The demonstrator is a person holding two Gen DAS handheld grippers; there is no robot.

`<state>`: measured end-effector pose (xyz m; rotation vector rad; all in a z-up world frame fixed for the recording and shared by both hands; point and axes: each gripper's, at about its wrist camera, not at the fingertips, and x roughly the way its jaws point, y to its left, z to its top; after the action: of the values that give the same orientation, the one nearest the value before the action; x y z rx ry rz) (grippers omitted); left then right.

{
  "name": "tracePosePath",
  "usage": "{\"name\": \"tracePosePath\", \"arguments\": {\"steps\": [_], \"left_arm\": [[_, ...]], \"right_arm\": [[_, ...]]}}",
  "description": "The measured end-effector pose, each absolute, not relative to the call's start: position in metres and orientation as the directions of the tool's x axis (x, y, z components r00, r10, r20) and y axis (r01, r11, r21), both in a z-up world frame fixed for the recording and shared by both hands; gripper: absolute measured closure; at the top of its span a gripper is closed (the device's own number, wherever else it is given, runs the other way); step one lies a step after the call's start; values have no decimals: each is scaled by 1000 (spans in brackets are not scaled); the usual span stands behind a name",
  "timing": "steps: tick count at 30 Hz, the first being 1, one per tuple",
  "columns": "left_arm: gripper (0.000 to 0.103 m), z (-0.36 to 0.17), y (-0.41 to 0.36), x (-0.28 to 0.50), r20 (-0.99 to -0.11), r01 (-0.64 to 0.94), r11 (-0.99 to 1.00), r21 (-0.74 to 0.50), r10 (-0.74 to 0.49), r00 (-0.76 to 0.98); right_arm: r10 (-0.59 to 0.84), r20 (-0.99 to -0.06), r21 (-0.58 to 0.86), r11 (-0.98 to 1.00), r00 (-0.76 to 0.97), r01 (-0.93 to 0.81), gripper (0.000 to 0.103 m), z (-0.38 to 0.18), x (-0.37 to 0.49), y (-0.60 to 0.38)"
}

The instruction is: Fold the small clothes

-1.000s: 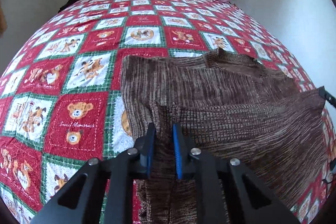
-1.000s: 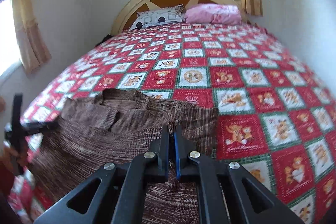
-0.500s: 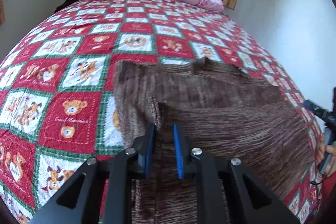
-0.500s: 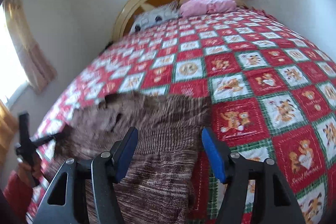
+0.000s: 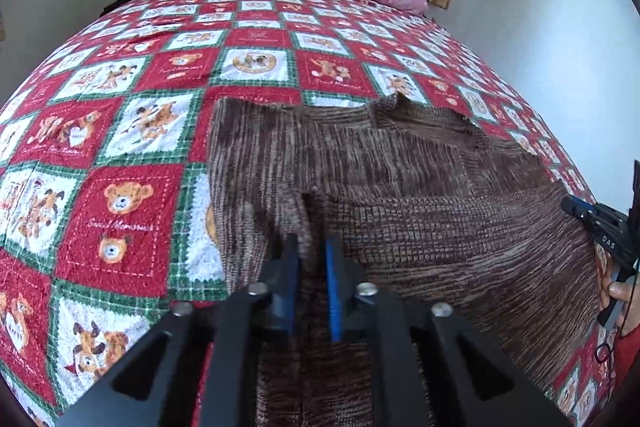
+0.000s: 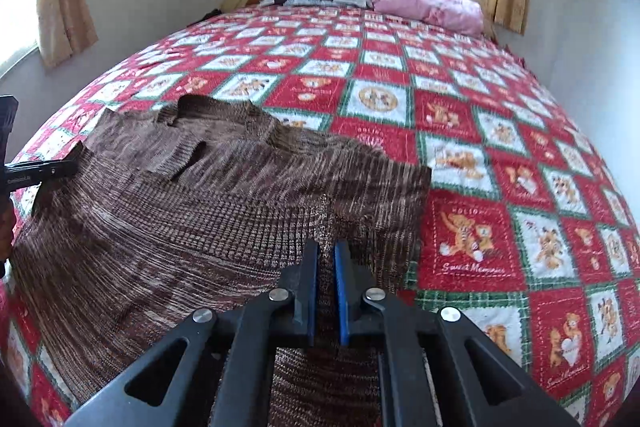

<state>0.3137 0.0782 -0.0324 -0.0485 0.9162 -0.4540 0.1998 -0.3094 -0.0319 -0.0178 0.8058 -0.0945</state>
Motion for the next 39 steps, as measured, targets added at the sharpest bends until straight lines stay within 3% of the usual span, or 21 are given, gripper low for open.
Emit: {"name": "tracePosePath", "arguments": {"steps": [6,12,21,29,39], "left_arm": [[97,-16,90,305,-701,336,891,-307,-450,554],[97,2,86,302,-680,331,899,-287,-434,591],[98,21,92,322,-655,277,910,-308,-414,632],[98,21,102,367,-637,176,924,-341,-364,679],[97,-44,83,411,-754,85,967,-240,-241,611]], "right_arm": [[-121,-629,-51,992,768,115,96,-3,179,-298],[-170,-553,-164,982,816,93,96,18,171,-271],[-211,-487,-211,970,848,120,98,51,193,-271],[-260,-479,-206,962,838,180,98,46,243,-297],[-277,-627,-185,961,728,206,98,-32,300,-318]]}}
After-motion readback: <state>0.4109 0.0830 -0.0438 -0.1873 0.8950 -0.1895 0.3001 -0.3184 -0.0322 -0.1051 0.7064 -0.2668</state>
